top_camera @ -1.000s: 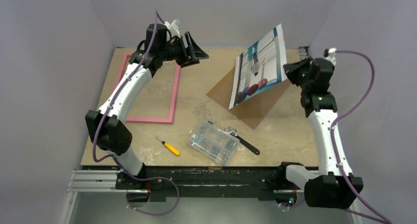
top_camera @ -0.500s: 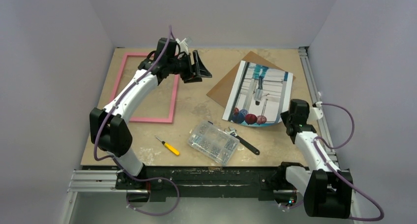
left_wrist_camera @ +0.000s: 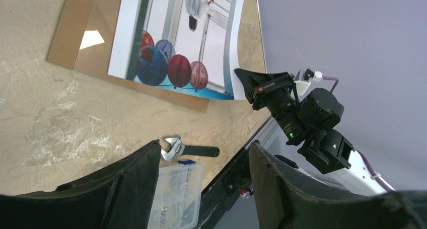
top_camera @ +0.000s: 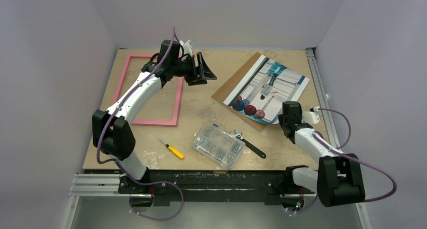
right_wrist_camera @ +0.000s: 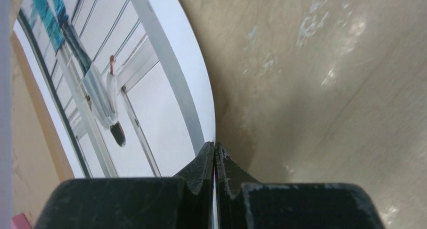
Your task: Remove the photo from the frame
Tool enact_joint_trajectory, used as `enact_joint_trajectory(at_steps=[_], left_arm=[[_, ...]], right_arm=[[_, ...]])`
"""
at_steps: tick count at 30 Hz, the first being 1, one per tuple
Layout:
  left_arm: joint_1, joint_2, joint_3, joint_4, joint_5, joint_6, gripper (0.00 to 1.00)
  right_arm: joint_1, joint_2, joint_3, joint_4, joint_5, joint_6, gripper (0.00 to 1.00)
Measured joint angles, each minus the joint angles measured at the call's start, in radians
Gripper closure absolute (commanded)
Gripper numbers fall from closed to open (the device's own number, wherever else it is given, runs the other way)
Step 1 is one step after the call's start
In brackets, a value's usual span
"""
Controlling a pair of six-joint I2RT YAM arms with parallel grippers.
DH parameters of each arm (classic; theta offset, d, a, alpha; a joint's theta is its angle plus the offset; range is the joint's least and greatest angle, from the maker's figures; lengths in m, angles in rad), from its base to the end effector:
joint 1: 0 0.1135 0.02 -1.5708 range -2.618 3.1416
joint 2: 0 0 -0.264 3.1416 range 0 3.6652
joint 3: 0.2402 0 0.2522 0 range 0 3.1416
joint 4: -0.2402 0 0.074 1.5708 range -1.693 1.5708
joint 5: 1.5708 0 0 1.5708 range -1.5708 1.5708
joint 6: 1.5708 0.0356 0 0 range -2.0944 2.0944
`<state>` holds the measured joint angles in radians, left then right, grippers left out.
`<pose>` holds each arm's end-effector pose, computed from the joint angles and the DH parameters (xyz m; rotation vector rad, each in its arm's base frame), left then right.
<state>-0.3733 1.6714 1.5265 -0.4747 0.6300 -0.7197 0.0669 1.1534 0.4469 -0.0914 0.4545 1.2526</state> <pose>0.3473 -0.1586 0.3405 -0.0163 2.3595 -1.2707 0.2128 -0.0014 0.1656 1.4416 1.7586 0.1510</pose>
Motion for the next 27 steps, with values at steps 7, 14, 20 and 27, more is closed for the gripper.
enact_joint_trajectory(at_steps=[7, 14, 20, 27], left_arm=[[0.017, 0.0, -0.016, 0.017, 0.017, -0.011, 0.38], [0.019, 0.0, -0.019, 0.025, 0.026, -0.022, 0.38], [0.021, 0.0, -0.019, 0.032, 0.03, -0.024, 0.38], [0.033, 0.0, -0.019, 0.041, 0.032, -0.029, 0.38]], right_arm=[[0.14, 0.087, 0.105, -0.1, 0.113, 0.184, 1.0], [0.169, 0.176, 0.137, -0.116, 0.136, 0.201, 1.0], [0.185, 0.2, 0.137, -0.096, 0.131, 0.177, 1.0], [0.197, 0.201, 0.136, -0.074, 0.128, 0.143, 0.81]])
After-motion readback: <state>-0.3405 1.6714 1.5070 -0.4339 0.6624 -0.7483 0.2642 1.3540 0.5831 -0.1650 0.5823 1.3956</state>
